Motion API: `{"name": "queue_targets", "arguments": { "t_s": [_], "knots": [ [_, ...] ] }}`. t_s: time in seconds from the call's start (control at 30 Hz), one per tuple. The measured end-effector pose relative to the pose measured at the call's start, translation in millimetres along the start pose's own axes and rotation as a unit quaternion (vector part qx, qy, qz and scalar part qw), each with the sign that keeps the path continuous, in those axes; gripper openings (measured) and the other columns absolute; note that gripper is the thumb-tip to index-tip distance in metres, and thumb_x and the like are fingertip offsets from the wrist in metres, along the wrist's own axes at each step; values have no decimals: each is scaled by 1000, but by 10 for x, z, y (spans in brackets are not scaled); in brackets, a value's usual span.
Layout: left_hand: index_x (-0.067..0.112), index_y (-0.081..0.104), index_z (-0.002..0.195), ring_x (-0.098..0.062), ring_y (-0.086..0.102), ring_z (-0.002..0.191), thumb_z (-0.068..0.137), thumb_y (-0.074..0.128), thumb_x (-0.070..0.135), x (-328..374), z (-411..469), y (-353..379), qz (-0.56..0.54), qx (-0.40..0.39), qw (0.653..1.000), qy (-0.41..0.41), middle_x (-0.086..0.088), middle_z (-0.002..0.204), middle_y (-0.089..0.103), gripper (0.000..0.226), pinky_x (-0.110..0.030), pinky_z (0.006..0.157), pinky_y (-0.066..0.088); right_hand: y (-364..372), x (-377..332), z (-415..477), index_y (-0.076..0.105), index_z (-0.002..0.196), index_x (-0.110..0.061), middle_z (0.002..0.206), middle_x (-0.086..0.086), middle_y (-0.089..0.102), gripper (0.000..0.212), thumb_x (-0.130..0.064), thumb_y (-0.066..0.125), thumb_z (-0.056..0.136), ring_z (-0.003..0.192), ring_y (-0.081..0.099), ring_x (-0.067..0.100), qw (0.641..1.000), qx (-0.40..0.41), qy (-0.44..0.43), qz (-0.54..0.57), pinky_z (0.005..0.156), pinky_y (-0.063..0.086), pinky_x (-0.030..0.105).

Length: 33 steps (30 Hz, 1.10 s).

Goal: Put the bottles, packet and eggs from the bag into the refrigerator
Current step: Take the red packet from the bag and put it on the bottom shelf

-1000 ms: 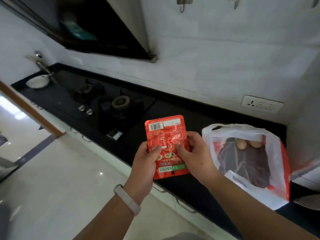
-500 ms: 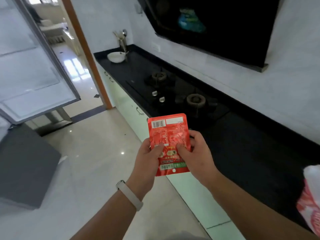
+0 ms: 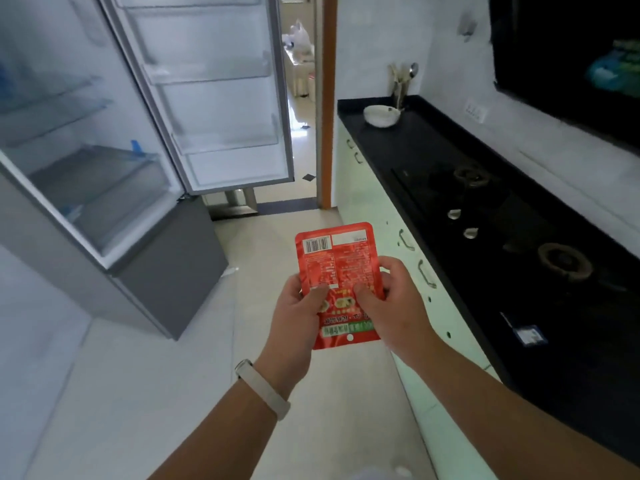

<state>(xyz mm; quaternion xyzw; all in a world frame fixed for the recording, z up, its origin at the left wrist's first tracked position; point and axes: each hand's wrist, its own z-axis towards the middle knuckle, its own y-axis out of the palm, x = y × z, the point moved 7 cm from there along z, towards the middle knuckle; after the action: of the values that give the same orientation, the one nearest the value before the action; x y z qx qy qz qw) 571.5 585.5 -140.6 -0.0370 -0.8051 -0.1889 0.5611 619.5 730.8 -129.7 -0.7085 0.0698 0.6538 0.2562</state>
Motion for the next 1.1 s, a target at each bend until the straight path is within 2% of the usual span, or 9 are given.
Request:
{"name": "queue_targets", "arguments": {
  "t_s": [0.17, 0.27, 0.47, 0.87, 1.1],
  "knots": [
    [21, 58, 119, -26, 75, 91, 101, 52, 19, 118, 250, -390, -5, 63, 998, 3, -1, 104, 76, 19, -50, 86, 59, 471, -39, 369, 47, 119, -25, 107, -6, 70, 33, -28, 66, 93, 86, 72, 6, 998, -57, -7, 32, 66, 58, 19],
    [22, 59, 120, -26, 74, 93, 102, 52, 20, 185, 487, -573, -6, 97, 995, 6, -1, 107, 75, 20, -52, 88, 57, 726, -32, 670, 47, 121, -28, 107, -10, 68, 34, -33, 65, 93, 86, 72, 6, 996, -86, -12, 25, 66, 57, 18],
    [22, 58, 118, -26, 74, 92, 102, 51, 21, 372, 1197, -774, -1, 161, 987, 9, -1, 105, 76, 18, -50, 87, 58, 1150, -8, 1507, 46, 120, -31, 112, -9, 67, 36, -36, 66, 90, 91, 72, 11, 990, -132, -19, 39, 77, 61, 31],
    [18, 56, 122, -28, 74, 92, 101, 52, 19, 1052, 2727, -662, -19, 223, 975, 13, -5, 107, 75, 21, -51, 87, 58, 1455, -268, 3362, 46, 119, -28, 107, -13, 66, 33, -28, 66, 93, 85, 71, 3, 977, -198, -40, 72, 62, 56, 17],
    [19, 57, 115, -26, 75, 87, 101, 51, 19, 1380, 3023, -1037, -38, 299, 953, 36, -2, 99, 77, 14, -45, 80, 60, 2014, -518, 3807, 47, 116, -29, 106, -10, 68, 31, -25, 66, 92, 86, 72, 5, 957, -270, -64, 91, 65, 58, 20]
  ]
}}
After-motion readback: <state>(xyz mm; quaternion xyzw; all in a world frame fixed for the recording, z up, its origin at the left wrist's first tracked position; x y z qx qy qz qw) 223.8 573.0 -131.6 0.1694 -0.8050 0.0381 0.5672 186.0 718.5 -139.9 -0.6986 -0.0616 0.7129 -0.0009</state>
